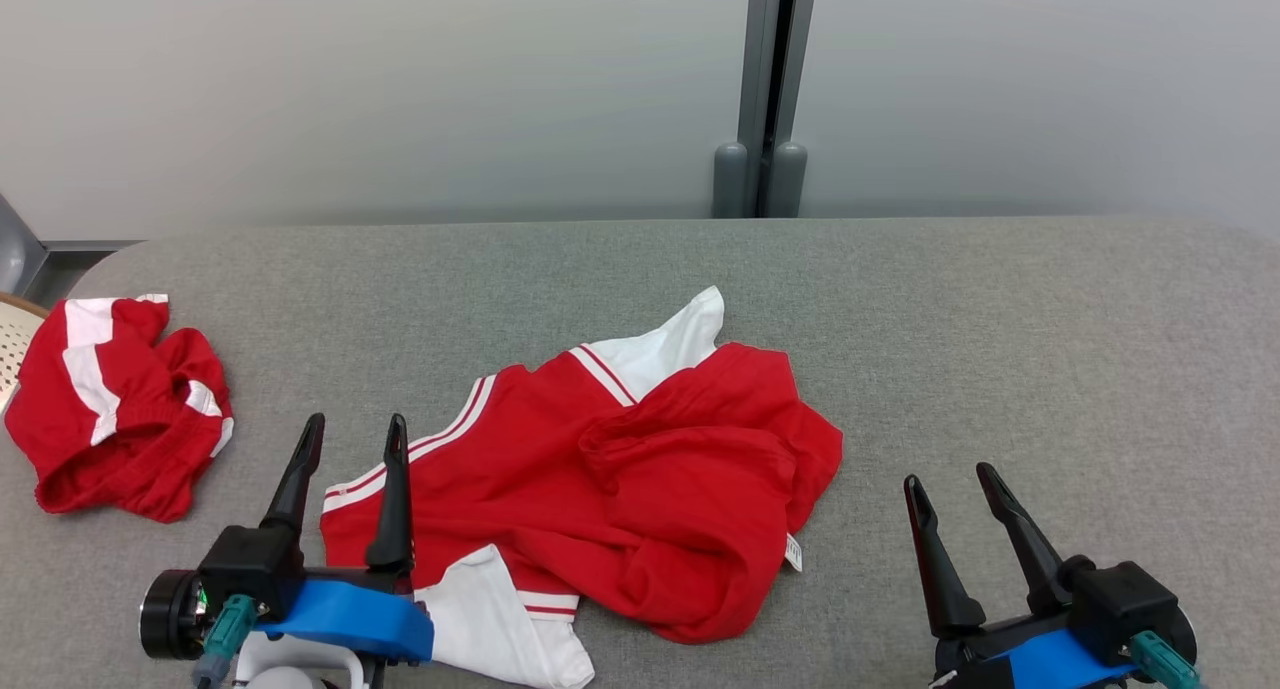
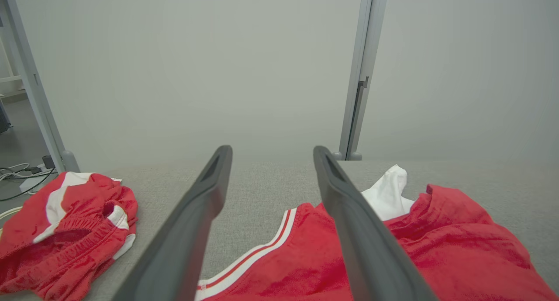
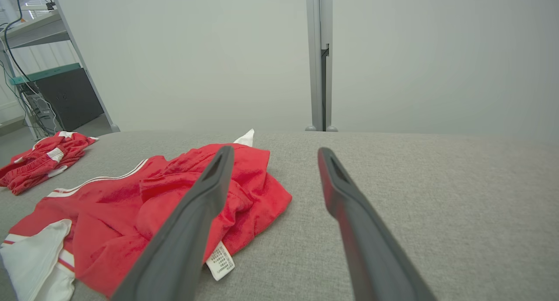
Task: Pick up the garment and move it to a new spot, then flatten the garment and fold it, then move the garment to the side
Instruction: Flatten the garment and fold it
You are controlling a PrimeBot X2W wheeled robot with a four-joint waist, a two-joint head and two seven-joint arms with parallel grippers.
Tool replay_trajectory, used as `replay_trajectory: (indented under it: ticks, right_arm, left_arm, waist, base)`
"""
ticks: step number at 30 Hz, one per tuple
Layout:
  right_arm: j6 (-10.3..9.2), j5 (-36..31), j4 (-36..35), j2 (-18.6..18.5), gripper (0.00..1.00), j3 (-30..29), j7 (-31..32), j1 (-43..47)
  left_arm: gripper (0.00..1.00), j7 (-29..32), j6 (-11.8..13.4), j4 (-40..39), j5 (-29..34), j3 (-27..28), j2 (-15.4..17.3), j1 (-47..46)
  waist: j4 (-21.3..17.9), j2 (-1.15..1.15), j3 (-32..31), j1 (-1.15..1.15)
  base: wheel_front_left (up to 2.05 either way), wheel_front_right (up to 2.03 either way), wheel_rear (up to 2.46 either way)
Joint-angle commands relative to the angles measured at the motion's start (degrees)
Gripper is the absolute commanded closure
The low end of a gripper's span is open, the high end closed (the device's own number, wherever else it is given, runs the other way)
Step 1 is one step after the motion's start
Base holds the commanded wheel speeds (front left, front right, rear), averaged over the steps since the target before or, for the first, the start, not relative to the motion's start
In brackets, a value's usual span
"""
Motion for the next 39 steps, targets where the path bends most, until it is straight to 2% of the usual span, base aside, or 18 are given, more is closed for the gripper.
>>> replay_trajectory:
  ticks: [1, 6, 21, 26, 32, 39]
  right_arm:
    - [0.01, -0.1, 0.3, 0.0, 0.00, 0.0, -0.2, 0.9]
    - [0.01, -0.3, 1.1, 0.0, 0.00, 0.1, -0.2, 1.5]
    - [0.01, -0.7, 3.8, 0.0, 0.00, 0.2, -0.2, 0.6]
    - [0.01, -1.7, 4.9, -0.5, 0.00, 2.0, 0.3, -4.1]
    - [0.01, -1.9, 7.9, -2.4, 0.00, 7.2, 4.2, -14.0]
    - [0.01, -1.7, 18.1, -4.2, 0.00, 14.4, 8.6, -23.7]
  left_arm:
    - [0.00, -0.2, 0.4, 0.0, 0.4, 0.3, -0.3, 1.3]
    - [0.00, -0.2, 0.9, 1.0, 0.9, 0.7, -0.8, 3.3]
    - [0.00, -0.2, -0.1, 2.4, 1.6, 2.3, -0.9, 2.8]
    - [0.00, -0.2, -0.1, 2.2, 2.2, 2.1, -1.6, 2.2]
    - [0.00, -0.2, -1.0, 2.5, 2.4, 2.1, -2.3, 0.8]
    - [0.00, -0.2, -1.4, 2.9, 2.6, 2.2, -3.4, -0.3]
  waist:
    - [0.2, 0.00, -0.5, 0.01]
    - [0.6, 0.00, -1.2, 0.01]
    - [0.8, 0.00, -1.5, 0.01]
    - [1.4, 0.00, -0.6, 0.01]
    - [3.5, 0.00, 1.3, 0.01]
    - [6.7, 0.00, 2.6, 0.01]
  base:
    - [0.00, 0.00, 0.00]
    - [0.00, 0.00, 0.00]
    - [0.00, 0.00, 0.00]
    - [0.00, 0.00, 0.00]
    - [0.00, 0.00, 0.00]
    - [0.00, 0.00, 0.00]
